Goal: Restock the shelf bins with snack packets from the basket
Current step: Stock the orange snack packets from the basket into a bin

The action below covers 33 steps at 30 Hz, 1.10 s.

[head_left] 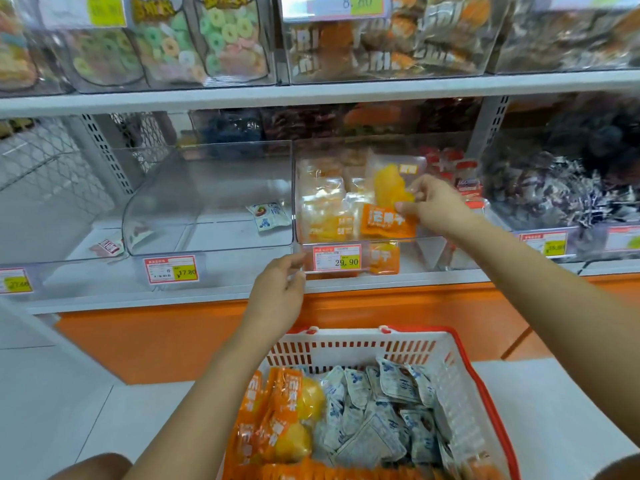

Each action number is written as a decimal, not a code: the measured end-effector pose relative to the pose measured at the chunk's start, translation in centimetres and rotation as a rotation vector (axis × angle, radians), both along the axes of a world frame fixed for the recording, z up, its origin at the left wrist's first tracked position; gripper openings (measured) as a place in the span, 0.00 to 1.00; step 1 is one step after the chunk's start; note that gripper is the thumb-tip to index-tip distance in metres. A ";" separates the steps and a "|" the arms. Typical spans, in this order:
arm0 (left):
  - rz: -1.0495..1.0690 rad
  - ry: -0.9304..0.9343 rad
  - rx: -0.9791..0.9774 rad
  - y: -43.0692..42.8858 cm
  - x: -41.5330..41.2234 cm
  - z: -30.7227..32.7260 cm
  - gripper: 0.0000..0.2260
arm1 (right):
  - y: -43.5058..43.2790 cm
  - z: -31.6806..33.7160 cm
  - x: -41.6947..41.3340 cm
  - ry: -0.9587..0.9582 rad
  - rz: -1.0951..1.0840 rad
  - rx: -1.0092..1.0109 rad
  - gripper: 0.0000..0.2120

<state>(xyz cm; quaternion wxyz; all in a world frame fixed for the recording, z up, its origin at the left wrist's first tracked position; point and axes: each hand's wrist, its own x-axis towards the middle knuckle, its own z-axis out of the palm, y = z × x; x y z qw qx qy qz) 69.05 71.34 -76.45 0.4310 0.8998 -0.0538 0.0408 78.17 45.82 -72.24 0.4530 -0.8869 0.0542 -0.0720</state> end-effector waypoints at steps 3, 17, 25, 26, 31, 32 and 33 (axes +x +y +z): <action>0.009 -0.004 -0.009 0.1 0.5 -0.1 0.15 | 0.2 -0.7 0.5 0.170 0.032 -0.214 0.10; -0.046 -0.015 -0.057 0.8 0.8 -0.9 0.15 | 1.2 -1.8 0.8 0.259 -0.097 -0.625 0.17; 0.014 0.123 0.222 4.4 -2.2 -5.0 0.09 | 5.8 -5.4 -8.0 -0.318 -0.018 -0.333 0.14; 0.028 0.175 0.298 5.1 -2.7 -5.9 0.09 | 6.9 -6.9 -9.0 -0.265 0.048 -0.321 0.14; 0.012 0.540 0.670 7.8 -5.0 -8.3 0.08 | 11.4 -15.8 -12.2 0.215 0.458 -0.411 0.09; 0.018 0.596 0.691 8.1 -5.3 -8.7 0.08 | 11.9 -17.3 -12.3 0.276 0.514 -0.433 0.13; 0.028 0.656 0.699 8.2 -5.6 -8.9 0.07 | 12.4 -18.5 -12.4 0.322 0.541 -0.436 0.17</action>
